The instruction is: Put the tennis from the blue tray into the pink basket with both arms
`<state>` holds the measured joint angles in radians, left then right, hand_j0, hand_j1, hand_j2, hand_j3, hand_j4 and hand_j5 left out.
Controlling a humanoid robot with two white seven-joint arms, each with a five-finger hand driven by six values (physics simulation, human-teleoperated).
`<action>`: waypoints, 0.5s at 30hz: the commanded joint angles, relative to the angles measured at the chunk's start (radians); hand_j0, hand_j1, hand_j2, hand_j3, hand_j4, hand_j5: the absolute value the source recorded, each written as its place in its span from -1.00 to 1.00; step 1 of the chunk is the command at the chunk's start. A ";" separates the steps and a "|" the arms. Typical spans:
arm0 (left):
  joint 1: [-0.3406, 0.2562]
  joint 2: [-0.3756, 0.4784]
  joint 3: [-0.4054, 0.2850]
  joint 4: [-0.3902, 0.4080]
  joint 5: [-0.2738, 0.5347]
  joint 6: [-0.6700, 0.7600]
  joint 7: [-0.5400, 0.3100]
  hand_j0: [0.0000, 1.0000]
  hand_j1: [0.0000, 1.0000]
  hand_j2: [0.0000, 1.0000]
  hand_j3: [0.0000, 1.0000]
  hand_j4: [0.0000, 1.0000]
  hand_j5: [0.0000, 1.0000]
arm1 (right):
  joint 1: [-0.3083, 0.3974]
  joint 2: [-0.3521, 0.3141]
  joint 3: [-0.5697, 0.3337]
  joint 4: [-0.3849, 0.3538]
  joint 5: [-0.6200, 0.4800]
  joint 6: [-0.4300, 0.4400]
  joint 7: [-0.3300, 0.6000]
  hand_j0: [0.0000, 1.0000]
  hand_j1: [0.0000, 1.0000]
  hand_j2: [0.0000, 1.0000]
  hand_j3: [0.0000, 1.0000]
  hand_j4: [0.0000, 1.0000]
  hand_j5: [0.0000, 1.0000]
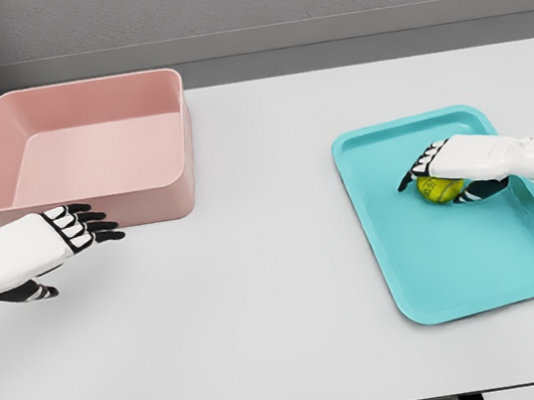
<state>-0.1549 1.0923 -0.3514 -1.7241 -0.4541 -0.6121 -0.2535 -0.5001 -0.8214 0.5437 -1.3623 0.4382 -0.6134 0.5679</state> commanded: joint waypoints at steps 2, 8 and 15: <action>0.000 0.001 0.000 0.000 0.006 0.001 0.000 1.00 1.00 1.00 1.00 1.00 1.00 | 0.000 0.001 -0.001 0.000 0.001 0.002 0.000 0.37 0.37 0.37 0.37 0.37 0.37; -0.002 0.001 0.000 0.000 0.006 0.001 0.000 1.00 1.00 1.00 1.00 1.00 1.00 | 0.000 0.001 -0.002 0.008 0.001 0.002 -0.002 0.24 0.24 0.24 0.24 0.24 0.24; -0.002 0.001 0.000 0.000 0.008 0.001 0.000 1.00 1.00 1.00 1.00 1.00 1.00 | -0.003 -0.001 -0.013 0.000 -0.004 0.002 -0.002 -0.01 -0.01 -0.01 -0.01 -0.01 -0.01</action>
<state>-0.1565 1.0923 -0.3514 -1.7241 -0.4530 -0.6121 -0.2536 -0.5031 -0.8207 0.5346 -1.3598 0.4414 -0.6132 0.5670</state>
